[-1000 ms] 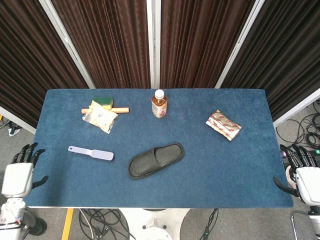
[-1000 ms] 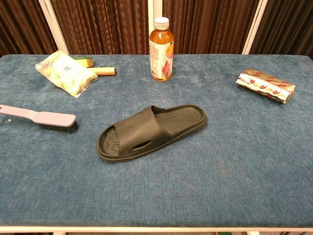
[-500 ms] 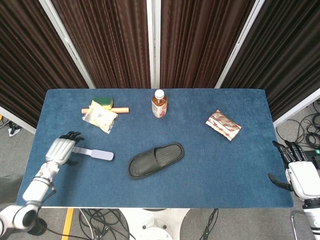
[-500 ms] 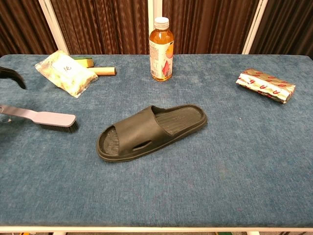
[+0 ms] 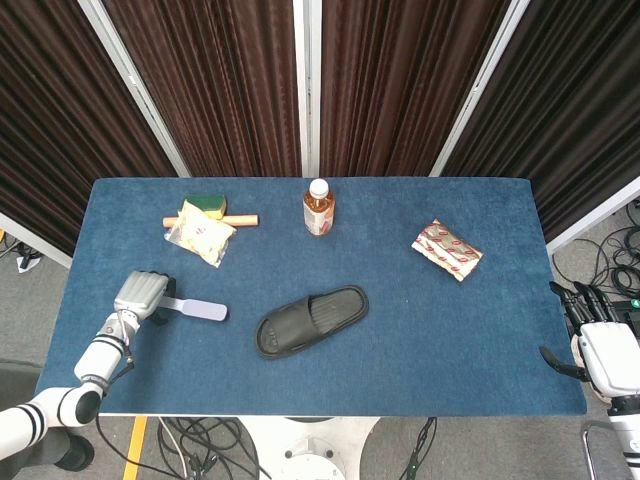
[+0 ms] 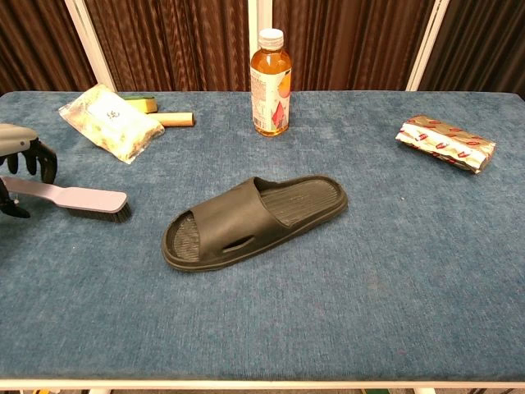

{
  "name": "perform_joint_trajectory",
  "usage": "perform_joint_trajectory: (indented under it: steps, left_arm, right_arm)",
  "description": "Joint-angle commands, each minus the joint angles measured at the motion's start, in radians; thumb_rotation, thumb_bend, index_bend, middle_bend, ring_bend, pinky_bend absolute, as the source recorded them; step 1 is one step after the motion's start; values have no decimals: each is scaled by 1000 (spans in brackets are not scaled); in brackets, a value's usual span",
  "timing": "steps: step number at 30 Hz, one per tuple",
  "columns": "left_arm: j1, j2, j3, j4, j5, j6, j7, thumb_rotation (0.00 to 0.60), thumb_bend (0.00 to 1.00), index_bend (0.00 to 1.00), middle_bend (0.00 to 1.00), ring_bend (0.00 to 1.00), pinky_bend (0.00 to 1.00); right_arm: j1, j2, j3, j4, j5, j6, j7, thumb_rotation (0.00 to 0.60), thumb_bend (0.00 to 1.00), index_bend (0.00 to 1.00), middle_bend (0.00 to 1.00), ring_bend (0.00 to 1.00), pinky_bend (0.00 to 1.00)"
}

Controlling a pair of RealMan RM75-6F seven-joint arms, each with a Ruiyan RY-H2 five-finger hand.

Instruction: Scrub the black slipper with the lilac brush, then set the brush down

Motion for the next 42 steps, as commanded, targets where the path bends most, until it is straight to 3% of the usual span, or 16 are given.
perform_joint_trajectory:
  steps: [1, 12, 19, 31, 38, 42]
  left_arm:
    - [-4, -9, 8, 10, -18, 10, 10, 600, 70, 571, 531, 402, 420]
    - [-27, -16, 29, 23, -80, -13, 32, 600, 70, 574, 552, 416, 441]
    - [-38, -17, 46, 22, -100, -33, 27, 600, 99, 640, 629, 506, 526]
    - [-56, -16, 54, 26, -107, -59, -18, 600, 293, 834, 863, 727, 711]
    - [-57, -20, 41, 38, -85, -49, -76, 600, 547, 976, 991, 842, 885]
    - [-44, -38, 30, 68, -21, -35, -173, 600, 604, 1000, 1000, 936, 1000]
  right_arm:
    - [-1, 0, -1, -1, 0, 0, 0, 600, 153, 0, 142, 0, 15]
    - [-4, 0, -4, -7, 4, -1, -6, 600, 153, 0, 142, 0, 16]
    - [-11, 1, -6, -9, 11, 1, -4, 600, 153, 0, 143, 0, 15]
    - [-25, 9, -3, -18, 16, 21, -1, 600, 153, 0, 144, 0, 16]
    - [-26, 10, -6, -20, 16, 13, -1, 600, 153, 0, 145, 0, 15]
    - [-23, 8, -7, -21, 13, 7, -5, 600, 153, 0, 145, 0, 16]
